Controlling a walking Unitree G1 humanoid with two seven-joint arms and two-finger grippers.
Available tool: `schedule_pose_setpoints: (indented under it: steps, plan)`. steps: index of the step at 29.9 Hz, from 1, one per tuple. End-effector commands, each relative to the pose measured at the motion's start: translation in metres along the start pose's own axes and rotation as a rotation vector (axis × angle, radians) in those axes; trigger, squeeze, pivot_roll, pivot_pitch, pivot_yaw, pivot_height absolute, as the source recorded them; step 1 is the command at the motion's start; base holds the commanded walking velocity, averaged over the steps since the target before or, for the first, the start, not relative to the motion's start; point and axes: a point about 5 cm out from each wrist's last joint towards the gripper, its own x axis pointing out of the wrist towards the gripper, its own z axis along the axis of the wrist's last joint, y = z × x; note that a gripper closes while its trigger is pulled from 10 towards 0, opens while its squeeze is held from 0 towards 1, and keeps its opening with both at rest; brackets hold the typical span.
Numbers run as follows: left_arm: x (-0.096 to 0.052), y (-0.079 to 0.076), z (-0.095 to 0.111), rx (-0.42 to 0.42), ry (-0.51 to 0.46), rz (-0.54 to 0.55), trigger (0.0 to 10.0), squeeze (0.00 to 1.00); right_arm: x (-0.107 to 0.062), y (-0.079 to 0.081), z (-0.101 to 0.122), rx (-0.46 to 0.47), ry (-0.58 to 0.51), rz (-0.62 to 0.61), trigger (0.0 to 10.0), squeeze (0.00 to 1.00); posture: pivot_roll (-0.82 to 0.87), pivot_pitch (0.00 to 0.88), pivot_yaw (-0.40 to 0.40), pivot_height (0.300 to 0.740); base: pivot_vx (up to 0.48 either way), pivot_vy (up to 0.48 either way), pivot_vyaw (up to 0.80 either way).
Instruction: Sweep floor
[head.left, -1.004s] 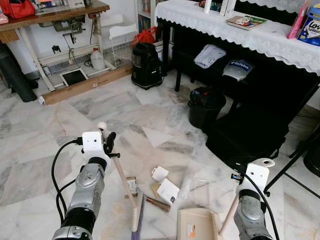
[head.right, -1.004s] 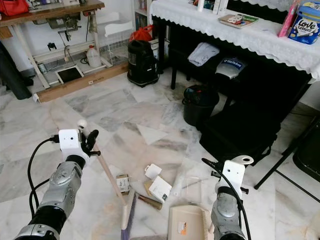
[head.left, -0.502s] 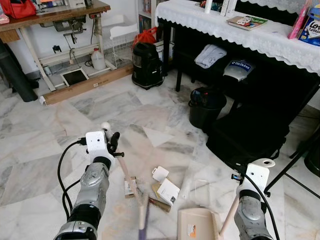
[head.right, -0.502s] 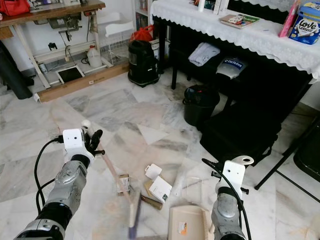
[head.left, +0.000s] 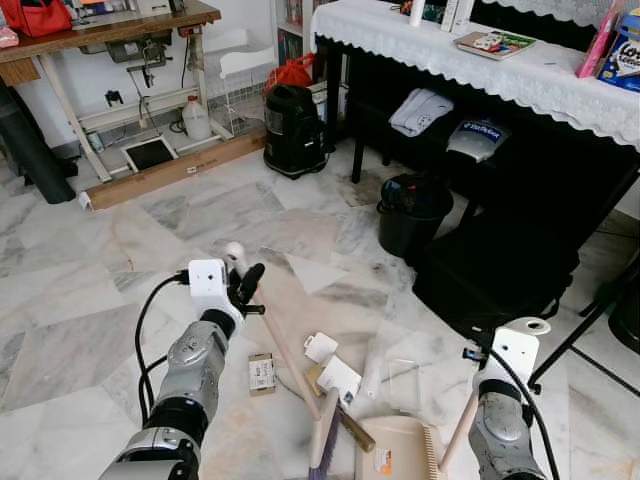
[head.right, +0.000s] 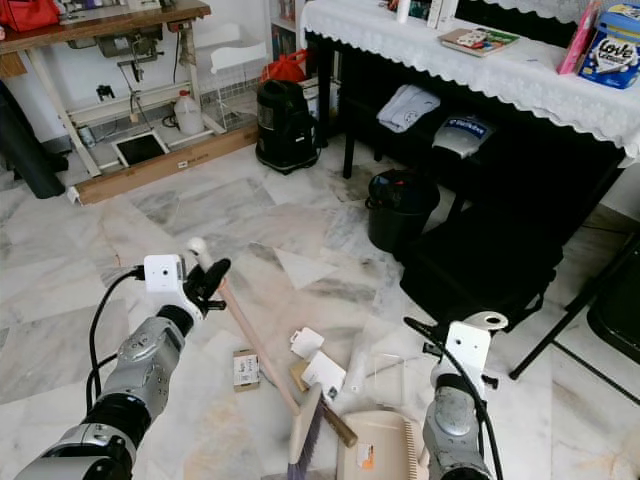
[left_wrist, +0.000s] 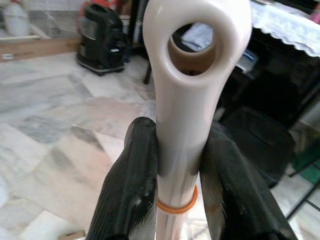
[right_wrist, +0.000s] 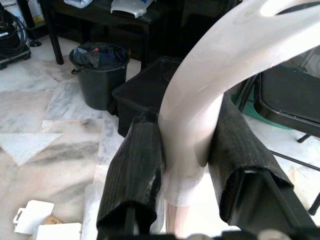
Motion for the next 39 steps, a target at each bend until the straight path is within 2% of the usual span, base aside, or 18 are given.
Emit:
schedule_pose_setpoints:
  steps: [1, 9, 17, 20, 25, 27, 29, 30, 32, 33, 35, 39]
  plan:
    - [0.000, 0.000, 0.002, -0.024, 0.008, -0.041, 10.0, 0.00, -0.002, -0.004, -0.004, -0.025, 0.013, -0.001, 10.0, 0.00, -0.04, 0.000, -0.021, 0.740, 0.000, 0.000, 0.00]
    - [-0.013, 0.009, 0.000, -0.059, 0.043, -0.092, 10.0, 0.00, -0.002, -0.004, -0.006, -0.025, 0.020, -0.005, 10.0, 0.00, -0.03, 0.000, -0.017, 0.740, 0.000, 0.000, 0.00]
    - [-0.023, 0.017, 0.020, -0.138, 0.034, -0.153, 10.0, 0.00, 0.001, -0.005, -0.003, -0.019, 0.020, -0.008, 10.0, 0.00, -0.02, 0.000, -0.023, 0.740, 0.000, 0.000, 0.00]
    - [-0.024, 0.014, 0.028, -0.150, 0.021, -0.181, 10.0, 0.00, 0.002, -0.003, -0.002, -0.012, 0.022, 0.000, 10.0, 0.00, -0.01, 0.000, -0.024, 0.740, 0.000, 0.000, 0.00]
    - [-0.024, 0.001, 0.033, -0.226, 0.023, -0.233, 10.0, 0.00, 0.003, 0.003, 0.000, 0.076, 0.044, 0.036, 10.0, 0.00, 0.00, 0.000, -0.024, 0.740, 0.000, 0.000, 0.00]
    - [-0.024, 0.000, 0.034, -0.230, 0.023, -0.241, 10.0, 0.00, 0.004, 0.005, 0.001, 0.088, 0.043, 0.041, 10.0, 0.00, 0.00, 0.000, -0.024, 0.740, 0.000, 0.000, 0.00]
    - [-0.023, 0.004, 0.040, -0.209, -0.017, -0.191, 10.0, 0.00, 0.004, 0.009, 0.001, 0.233, 0.072, 0.064, 10.0, 0.00, 0.00, 0.000, -0.022, 0.740, 0.000, 0.000, 0.00]
    - [-0.023, 0.004, 0.040, -0.209, -0.017, -0.191, 10.0, 0.00, 0.004, 0.009, 0.001, 0.233, 0.072, 0.064, 10.0, 0.00, 0.00, 0.000, -0.022, 0.740, 0.000, 0.000, 0.00]
    - [-0.022, 0.009, 0.044, -0.189, -0.044, -0.139, 10.0, 0.00, 0.005, 0.011, 0.001, 0.313, 0.087, 0.090, 10.0, 0.00, 0.00, 0.000, -0.018, 0.740, 0.000, 0.000, 0.00]
    - [-0.022, 0.009, 0.044, -0.189, -0.044, -0.139, 10.0, 0.00, 0.005, 0.011, 0.001, 0.313, 0.087, 0.090, 10.0, 0.00, 0.00, 0.000, -0.018, 0.740, 0.000, 0.000, 0.00]
    - [-0.022, 0.018, 0.050, -0.144, -0.082, -0.059, 10.0, 0.00, 0.004, 0.016, 0.000, 0.368, 0.099, 0.144, 10.0, 0.00, 0.00, 0.000, -0.016, 0.740, 0.000, 0.000, 0.00]
    - [-0.024, 0.021, 0.058, -0.137, -0.109, -0.018, 10.0, 0.00, 0.002, 0.019, -0.001, 0.394, 0.103, 0.174, 10.0, 0.00, 0.00, 0.000, -0.016, 0.740, 0.000, 0.000, 0.00]
